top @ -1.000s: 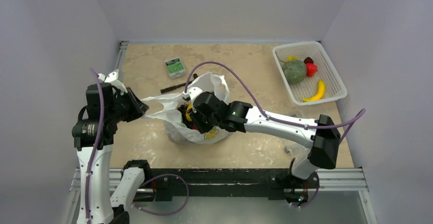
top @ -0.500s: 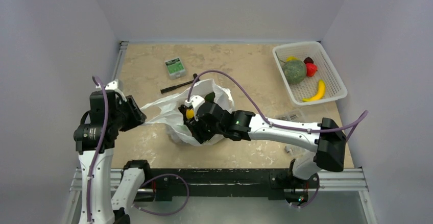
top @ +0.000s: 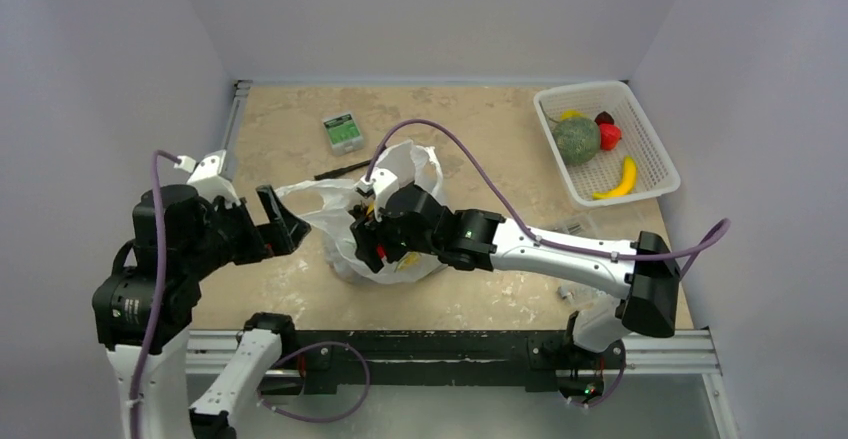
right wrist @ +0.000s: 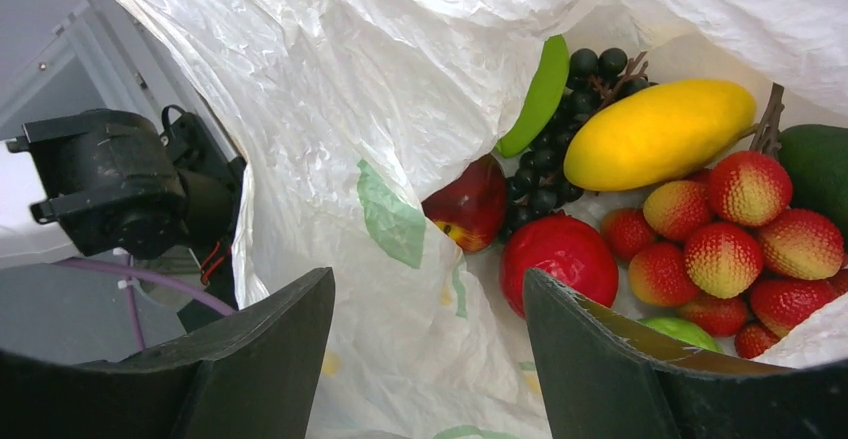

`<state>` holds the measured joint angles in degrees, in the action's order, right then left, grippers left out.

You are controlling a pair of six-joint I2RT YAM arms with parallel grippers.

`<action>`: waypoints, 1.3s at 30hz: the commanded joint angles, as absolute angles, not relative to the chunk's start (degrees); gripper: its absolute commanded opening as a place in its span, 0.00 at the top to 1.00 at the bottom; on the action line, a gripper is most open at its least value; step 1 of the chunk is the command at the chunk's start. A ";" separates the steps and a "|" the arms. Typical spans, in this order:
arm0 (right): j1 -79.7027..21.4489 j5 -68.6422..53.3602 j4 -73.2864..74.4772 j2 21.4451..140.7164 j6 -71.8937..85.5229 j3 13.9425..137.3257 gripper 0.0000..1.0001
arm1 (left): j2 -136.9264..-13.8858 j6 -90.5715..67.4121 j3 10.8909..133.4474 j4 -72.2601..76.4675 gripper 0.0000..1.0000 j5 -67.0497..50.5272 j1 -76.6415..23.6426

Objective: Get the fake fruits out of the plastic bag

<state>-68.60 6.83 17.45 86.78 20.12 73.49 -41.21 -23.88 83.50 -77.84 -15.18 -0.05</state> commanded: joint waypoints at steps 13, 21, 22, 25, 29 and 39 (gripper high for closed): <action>-66.27 1.96 3.47 83.79 25.48 63.72 0.64 | -50.69 -38.84 84.76 -65.53 0.19 15.02 -41.18; -61.15 0.29 0.66 81.05 27.17 58.54 0.62 | -60.29 -33.62 77.92 -74.13 0.07 21.73 -41.16; -60.91 1.38 1.46 81.05 26.97 58.35 0.61 | -59.85 -33.55 75.13 -73.36 0.07 23.23 -41.14; -60.56 4.65 4.94 80.31 26.28 57.76 0.61 | -57.32 -34.40 67.52 -70.62 0.07 24.78 -39.67; -60.56 9.98 10.05 76.98 25.94 55.44 0.60 | -54.02 -34.80 61.37 -69.17 0.07 23.03 -35.74; -60.81 3.15 13.59 76.31 23.85 59.32 0.49 | -47.19 -28.22 66.92 -63.14 0.00 5.07 -33.05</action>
